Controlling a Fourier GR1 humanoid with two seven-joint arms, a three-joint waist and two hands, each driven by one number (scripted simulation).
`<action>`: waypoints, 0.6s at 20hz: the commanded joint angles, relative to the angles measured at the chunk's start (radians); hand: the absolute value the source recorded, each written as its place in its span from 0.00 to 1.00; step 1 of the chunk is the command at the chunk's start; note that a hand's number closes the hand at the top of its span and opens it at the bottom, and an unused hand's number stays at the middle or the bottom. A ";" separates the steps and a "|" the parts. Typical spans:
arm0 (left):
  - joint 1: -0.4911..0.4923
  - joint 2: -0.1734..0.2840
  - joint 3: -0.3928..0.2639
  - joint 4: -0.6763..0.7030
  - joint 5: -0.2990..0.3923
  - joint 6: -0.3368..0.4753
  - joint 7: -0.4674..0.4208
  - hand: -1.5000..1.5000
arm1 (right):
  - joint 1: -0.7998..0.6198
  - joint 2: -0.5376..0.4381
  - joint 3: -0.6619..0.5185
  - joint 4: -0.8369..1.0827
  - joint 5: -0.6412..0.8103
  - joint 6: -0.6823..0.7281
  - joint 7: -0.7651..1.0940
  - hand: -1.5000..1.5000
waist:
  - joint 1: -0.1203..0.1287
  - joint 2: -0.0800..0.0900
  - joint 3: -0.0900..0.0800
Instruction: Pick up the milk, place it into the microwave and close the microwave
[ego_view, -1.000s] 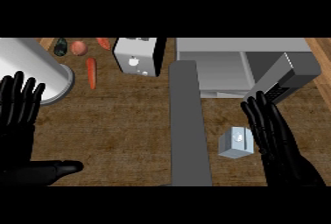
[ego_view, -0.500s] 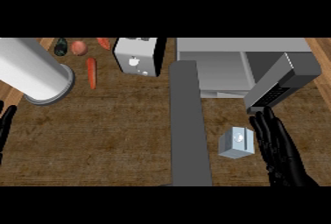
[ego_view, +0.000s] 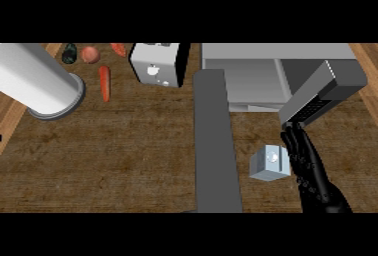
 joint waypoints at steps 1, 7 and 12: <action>0.082 0.004 0.061 -0.045 0.065 -0.059 0.007 0.00 | 0.085 -0.019 -0.028 0.033 -0.030 -0.010 -0.091 0.00 | 0.001 -0.001 0.000; 0.081 0.012 0.127 -0.015 0.090 -0.109 -0.017 0.00 | -0.031 0.027 -0.129 0.256 -0.066 -0.042 -0.166 0.00 | 0.005 0.001 0.000; 0.053 -0.023 0.091 -0.047 0.071 -0.091 0.031 0.00 | 0.051 -0.033 -0.222 0.303 -0.151 0.008 -0.264 0.00 | -0.003 0.000 0.000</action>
